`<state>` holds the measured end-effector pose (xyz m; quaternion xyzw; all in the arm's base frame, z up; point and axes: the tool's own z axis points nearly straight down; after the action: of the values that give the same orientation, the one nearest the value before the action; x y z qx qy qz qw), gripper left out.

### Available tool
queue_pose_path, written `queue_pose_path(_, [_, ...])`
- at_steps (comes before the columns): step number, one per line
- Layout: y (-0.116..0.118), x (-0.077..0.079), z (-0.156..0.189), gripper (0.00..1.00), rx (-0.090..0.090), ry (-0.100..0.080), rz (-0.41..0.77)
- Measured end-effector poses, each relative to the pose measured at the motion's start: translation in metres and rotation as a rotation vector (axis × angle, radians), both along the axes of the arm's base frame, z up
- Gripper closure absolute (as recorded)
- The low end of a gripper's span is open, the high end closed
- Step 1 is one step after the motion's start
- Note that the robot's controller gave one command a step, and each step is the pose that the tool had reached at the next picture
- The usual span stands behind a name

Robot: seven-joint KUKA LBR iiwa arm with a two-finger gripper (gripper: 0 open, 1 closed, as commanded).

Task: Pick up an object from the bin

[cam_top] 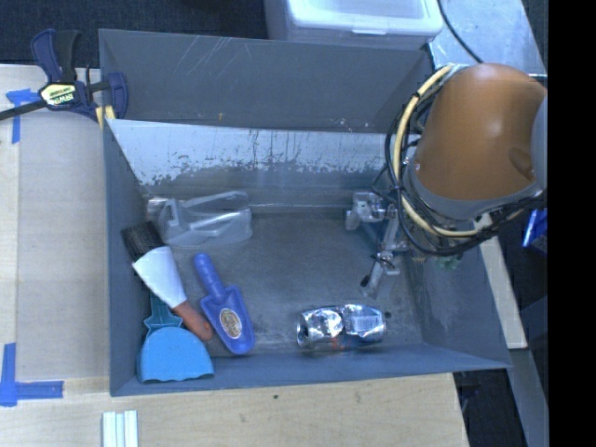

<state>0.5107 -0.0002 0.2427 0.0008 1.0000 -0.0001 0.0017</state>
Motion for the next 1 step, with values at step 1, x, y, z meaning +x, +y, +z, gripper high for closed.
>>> queue_pose_path(1, [-0.0077,-0.0212,-0.1429,0.00,-0.001,-0.005,0.119])
